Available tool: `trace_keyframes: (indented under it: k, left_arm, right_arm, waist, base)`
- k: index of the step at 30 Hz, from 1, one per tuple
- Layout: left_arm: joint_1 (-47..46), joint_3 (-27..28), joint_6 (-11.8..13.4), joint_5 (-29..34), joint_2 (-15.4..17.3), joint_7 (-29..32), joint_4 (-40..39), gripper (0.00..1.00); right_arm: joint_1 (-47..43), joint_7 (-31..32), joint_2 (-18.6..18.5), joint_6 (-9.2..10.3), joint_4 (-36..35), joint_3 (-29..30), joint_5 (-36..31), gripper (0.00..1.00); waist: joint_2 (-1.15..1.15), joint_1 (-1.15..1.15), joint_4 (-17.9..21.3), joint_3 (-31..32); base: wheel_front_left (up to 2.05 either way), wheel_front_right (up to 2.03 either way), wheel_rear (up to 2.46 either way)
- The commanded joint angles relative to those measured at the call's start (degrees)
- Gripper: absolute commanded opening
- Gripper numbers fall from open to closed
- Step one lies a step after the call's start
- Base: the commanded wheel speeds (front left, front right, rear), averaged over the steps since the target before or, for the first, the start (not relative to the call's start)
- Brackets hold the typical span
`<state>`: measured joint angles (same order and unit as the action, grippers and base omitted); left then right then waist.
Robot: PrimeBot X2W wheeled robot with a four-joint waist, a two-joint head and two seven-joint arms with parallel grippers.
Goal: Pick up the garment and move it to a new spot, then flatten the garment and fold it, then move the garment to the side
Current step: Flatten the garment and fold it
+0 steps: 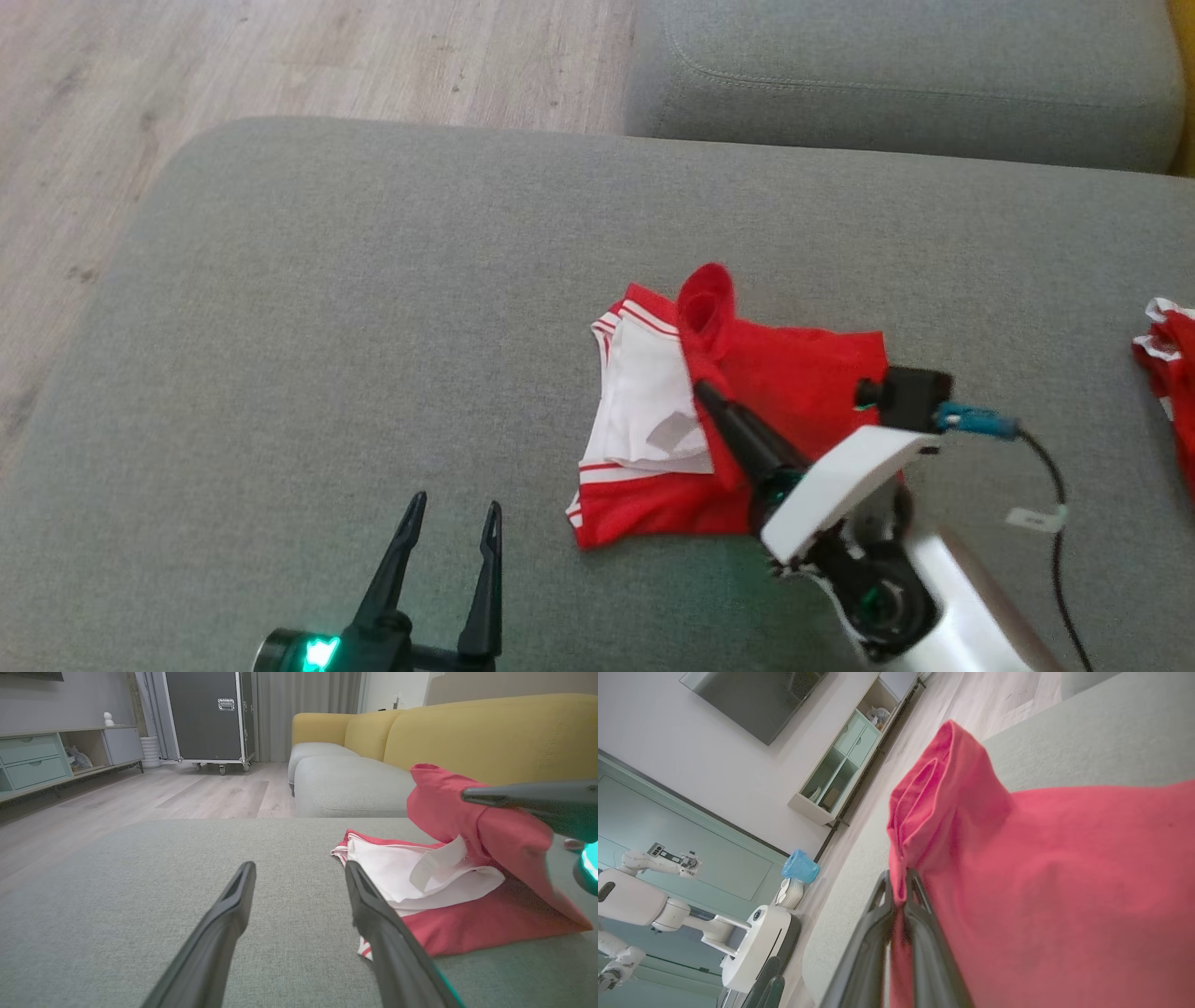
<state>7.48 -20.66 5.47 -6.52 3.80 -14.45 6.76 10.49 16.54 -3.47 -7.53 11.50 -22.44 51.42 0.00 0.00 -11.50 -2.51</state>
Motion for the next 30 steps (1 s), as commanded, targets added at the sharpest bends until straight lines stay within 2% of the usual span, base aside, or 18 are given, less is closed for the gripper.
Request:
trace_keyframes:
  k: [1,8,9,10,12,13,17,21,25,30]
  left_arm:
    - [-1.58,1.13,-0.29,0.04,-0.78,-0.55,-1.46,1.0]
    - [-1.96,0.47,-0.54,0.13,-0.85,-0.55,-1.1,1.0]
    - [-1.99,0.35,-0.59,0.15,-0.86,-0.55,-1.03,1.0]
    - [-1.99,0.35,-0.59,0.15,-0.86,-0.55,-1.03,1.0]
    - [-2.04,0.1,-0.66,0.15,-0.87,-0.55,-0.9,1.0]
    - [-2.05,0.06,-0.64,0.12,-0.88,-0.55,-0.89,1.0]
    - [-1.88,0.47,-0.32,-0.09,-0.89,-0.55,-1.03,1.0]
    - [-1.43,1.24,0.35,0.41,-0.9,-0.55,-1.57,1.0]
    - [-0.48,2.7,1.13,1.08,-0.9,-0.55,-3.08,1.0]
    - [0.97,4.56,2.03,1.45,-0.9,-0.55,-4.81,1.0]
  right_arm:
    - [3.91,-1.8,0.57,0.04,-0.52,-2.63,1.24,0.0]
    - [8.54,-9.01,0.58,0.04,7.43,-9.94,6.41,0.03]
    - [9.18,-9.96,0.58,0.04,8.63,-10.78,7.3,0.13]
    - [9.18,-9.96,0.58,0.04,8.63,-10.78,7.3,0.13]
    - [10.41,-11.28,0.58,0.04,10.85,-12.68,8.85,0.5]
    - [10.97,-11.7,0.58,0.04,11.79,-13.66,9.44,1.0]
    - [12.71,-14.6,0.58,0.04,13.83,-15.74,11.73,1.0]
    - [13.77,-19.92,0.58,0.04,14.09,-14.78,12.77,1.0]
    - [13.27,-27.39,-1.01,0.04,15.55,-9.46,5.28,1.0]
    - [9.58,-30.79,-5.74,0.04,14.59,-2.98,-5.64,1.0]
  waist:
    - [0.0,0.0,-0.31,-0.02]
    - [0.0,0.0,-1.46,0.0]
    - [0.0,0.0,-1.66,0.01]
    - [0.0,0.0,-1.66,0.01]
    - [0.0,0.0,-2.03,0.0]
    - [0.0,0.0,-2.14,-0.02]
    - [0.0,0.0,-2.05,0.11]
    - [0.0,0.0,-0.93,1.04]
    - [0.0,0.0,1.58,2.65]
    - [0.0,0.0,4.58,4.23]
  base:
    - [0.0,0.0,0.0]
    - [0.0,0.0,0.0]
    - [0.0,0.0,0.0]
    - [0.0,0.0,0.0]
    - [0.0,0.0,0.0]
    - [0.0,0.0,0.0]
    - [0.0,0.0,0.0]
    - [0.0,0.0,0.0]
    - [0.0,0.0,0.0]
    - [0.0,0.0,0.0]
